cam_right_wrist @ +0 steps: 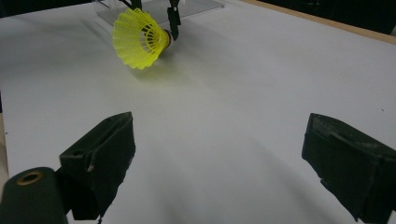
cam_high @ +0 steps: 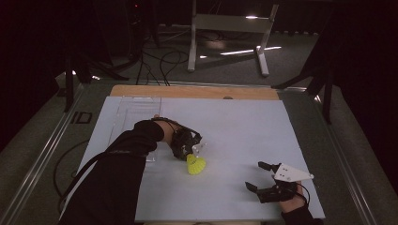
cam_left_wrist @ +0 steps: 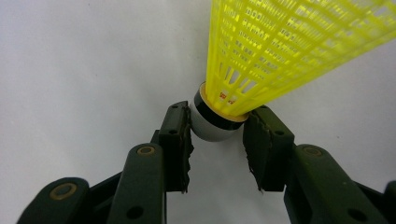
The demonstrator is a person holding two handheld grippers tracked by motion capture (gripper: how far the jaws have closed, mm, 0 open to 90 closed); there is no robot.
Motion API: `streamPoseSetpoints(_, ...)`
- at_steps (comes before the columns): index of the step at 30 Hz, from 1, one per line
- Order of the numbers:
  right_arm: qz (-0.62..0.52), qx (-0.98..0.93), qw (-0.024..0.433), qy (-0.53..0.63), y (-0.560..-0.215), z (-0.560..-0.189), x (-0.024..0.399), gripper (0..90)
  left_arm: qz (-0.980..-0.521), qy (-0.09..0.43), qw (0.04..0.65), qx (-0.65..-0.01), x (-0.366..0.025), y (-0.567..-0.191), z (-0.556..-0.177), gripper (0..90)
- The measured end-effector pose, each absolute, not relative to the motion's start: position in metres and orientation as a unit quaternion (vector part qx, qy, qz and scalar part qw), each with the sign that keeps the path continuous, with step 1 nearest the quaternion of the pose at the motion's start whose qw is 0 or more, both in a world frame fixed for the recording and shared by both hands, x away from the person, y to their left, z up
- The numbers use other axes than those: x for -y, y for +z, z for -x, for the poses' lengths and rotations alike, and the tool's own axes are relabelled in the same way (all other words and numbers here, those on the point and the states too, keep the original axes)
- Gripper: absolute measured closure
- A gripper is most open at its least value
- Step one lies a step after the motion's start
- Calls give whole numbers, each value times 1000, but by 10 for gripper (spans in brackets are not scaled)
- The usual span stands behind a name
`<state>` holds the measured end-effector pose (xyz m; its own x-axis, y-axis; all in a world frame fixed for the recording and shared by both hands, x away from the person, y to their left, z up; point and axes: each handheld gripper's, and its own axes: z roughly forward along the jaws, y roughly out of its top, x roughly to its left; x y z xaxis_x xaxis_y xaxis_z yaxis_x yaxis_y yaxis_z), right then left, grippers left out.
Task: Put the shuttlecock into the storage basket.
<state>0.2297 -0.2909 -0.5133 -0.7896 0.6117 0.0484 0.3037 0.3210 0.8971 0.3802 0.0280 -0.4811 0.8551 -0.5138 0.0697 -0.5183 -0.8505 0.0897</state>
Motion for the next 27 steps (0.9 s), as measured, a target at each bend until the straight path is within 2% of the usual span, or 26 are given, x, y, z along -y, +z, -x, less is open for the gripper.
streamPoseSetpoints(9, -291, -797, 150, 507, -513, -230, 291, 97, -988, -18, 69, 140, -26, -467, -380, 628)
streamPoseSetpoints(11, -290, -798, 150, 507, -513, -230, 291, 97, -988, -18, 69, 140, -26, -467, -380, 628)
streamPoseSetpoints(13, -292, -797, 150, 507, -513, -229, 291, 97, -992, -39, 76, 92, -23, -461, -379, 629)
streamPoseSetpoints(20, -293, -797, 151, 506, -513, -230, 292, 97, -996, -68, 57, 30, -25, -459, -378, 629)
streamPoseSetpoints(27, -293, -797, 152, 505, -513, -230, 292, 97, -994, -83, 66, -15, -31, -454, -380, 629)
